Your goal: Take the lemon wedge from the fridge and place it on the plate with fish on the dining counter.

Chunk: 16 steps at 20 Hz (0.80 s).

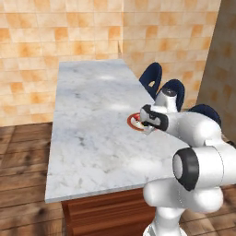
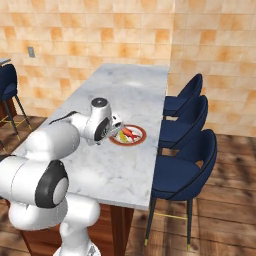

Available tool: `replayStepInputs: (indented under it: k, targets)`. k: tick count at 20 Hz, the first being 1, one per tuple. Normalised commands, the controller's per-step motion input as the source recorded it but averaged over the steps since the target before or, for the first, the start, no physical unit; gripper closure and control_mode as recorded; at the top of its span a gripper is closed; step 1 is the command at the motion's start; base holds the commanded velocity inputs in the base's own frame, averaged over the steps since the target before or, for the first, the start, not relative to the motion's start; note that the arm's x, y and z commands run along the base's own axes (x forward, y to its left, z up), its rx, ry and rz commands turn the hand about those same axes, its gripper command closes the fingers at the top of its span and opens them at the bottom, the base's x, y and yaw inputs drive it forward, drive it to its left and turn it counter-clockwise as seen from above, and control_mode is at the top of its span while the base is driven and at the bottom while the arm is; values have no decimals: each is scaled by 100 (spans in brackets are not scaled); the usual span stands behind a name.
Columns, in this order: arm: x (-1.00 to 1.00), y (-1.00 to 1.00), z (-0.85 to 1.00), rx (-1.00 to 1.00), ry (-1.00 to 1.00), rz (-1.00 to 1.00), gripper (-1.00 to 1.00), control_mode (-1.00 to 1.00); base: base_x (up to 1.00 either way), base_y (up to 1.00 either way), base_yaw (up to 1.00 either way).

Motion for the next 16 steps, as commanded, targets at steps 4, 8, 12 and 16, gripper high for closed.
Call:
replayStepInputs:
  k: [4,8,12,16]
  targets:
    - [-100,9,37,0,-20,-11,-100,-100,0,0,0]
    - [-100,0,88,0,-69,-3,-100,-100,0,0,0]
    - [-100,-1,96,4,-83,-4,-100,-100,0,0,0]
    - [-84,-28,70,13,-84,-11,-100,-100,0,0,0]
